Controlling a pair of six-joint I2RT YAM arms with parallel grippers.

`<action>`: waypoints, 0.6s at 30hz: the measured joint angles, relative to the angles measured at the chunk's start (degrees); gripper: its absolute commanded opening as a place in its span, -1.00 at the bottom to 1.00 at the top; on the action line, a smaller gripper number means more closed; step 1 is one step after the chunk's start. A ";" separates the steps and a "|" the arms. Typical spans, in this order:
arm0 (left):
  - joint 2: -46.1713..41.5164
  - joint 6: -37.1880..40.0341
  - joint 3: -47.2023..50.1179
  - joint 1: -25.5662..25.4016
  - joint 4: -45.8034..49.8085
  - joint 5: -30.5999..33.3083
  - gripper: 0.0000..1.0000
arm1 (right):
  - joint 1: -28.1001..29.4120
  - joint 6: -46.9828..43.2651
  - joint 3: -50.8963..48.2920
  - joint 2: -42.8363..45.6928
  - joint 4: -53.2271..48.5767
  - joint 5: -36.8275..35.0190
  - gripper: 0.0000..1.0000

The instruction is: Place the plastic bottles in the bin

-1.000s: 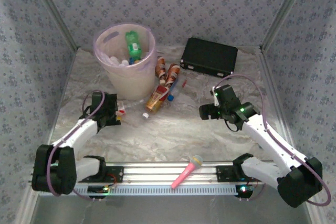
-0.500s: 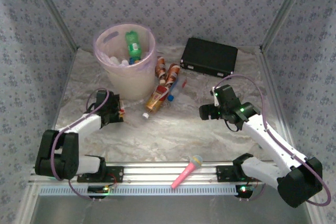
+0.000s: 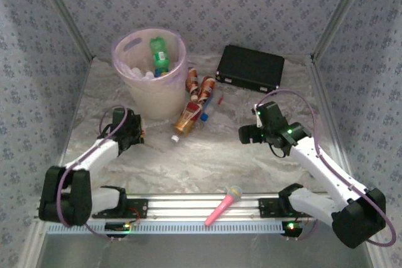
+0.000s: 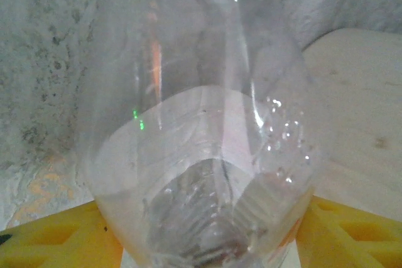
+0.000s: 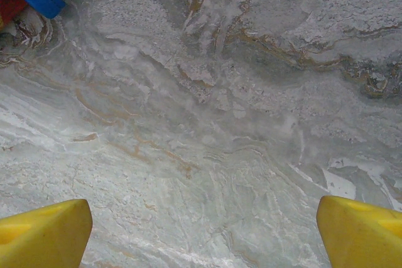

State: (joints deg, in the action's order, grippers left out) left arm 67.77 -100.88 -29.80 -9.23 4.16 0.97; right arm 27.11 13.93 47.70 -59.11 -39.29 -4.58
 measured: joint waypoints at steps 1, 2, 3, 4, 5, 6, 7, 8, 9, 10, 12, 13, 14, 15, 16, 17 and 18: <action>-2.05 0.94 -0.20 0.39 1.42 0.55 0.29 | 0.00 -0.02 0.00 0.00 -0.02 -0.17 0.89; -4.07 1.68 -0.39 0.87 2.62 1.14 0.29 | 0.00 -0.02 0.00 0.00 -0.11 -0.22 0.89; -6.54 2.89 -0.79 1.77 4.31 1.86 0.29 | 0.00 -0.02 0.00 -0.02 -0.22 -0.37 0.89; -9.01 4.17 -1.36 2.82 6.21 2.58 0.27 | 0.00 -0.04 0.00 -0.02 -0.31 -0.42 0.89; -10.78 5.18 -1.86 3.69 7.65 3.10 0.27 | 0.00 -0.17 0.00 -0.02 -0.37 -0.44 0.89; -13.11 6.75 -2.78 5.05 9.77 3.74 0.24 | 0.00 -0.24 0.00 -0.02 -0.42 -0.46 0.89; -15.32 8.66 -3.91 6.49 11.93 4.37 0.19 | 0.00 -0.28 0.02 -0.02 -0.42 -0.57 0.89; -17.00 10.43 -5.01 7.65 13.57 4.76 0.13 | 0.00 -0.42 0.02 -0.04 -0.42 -0.59 0.89; -18.97 12.94 -6.67 9.25 15.58 5.31 0.08 | 0.00 -0.44 0.11 -0.09 -0.50 -0.59 0.89; -20.39 15.37 -8.46 10.56 17.29 5.86 -0.02 | 0.00 -0.48 0.24 -0.20 -0.63 -0.59 0.89; -21.97 20.65 -13.14 12.85 20.65 6.27 -0.09 | 0.02 -0.72 0.46 -0.44 -0.85 -0.61 0.89; -21.97 23.76 -16.13 13.79 22.03 6.19 -0.10 | 0.02 -0.85 0.55 -0.59 -0.85 -0.61 0.89; -21.59 26.18 -18.71 14.43 23.12 5.88 -0.10 | 0.02 -0.85 0.57 -0.72 -0.83 -0.61 0.89; -20.15 29.40 -22.53 15.06 24.98 5.07 -0.10 | 0.02 -0.87 0.57 -0.92 -0.83 -0.59 0.89; -18.14 32.65 -26.86 15.63 26.91 3.80 -0.10 | 0.02 -0.87 0.57 -1.11 -0.83 -0.61 0.89; -16.00 35.43 -31.12 16.04 28.61 2.45 -0.08 | 0.02 -0.87 0.59 -1.33 -0.83 -0.61 0.88; -13.57 38.38 -36.11 16.39 30.45 0.68 -0.07 | 0.04 -0.87 0.59 -1.53 -0.83 -0.61 0.89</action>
State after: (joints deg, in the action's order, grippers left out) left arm 54.19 -62.50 -65.91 7.16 34.61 1.65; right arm 27.16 13.06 48.29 -60.64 -40.12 -5.19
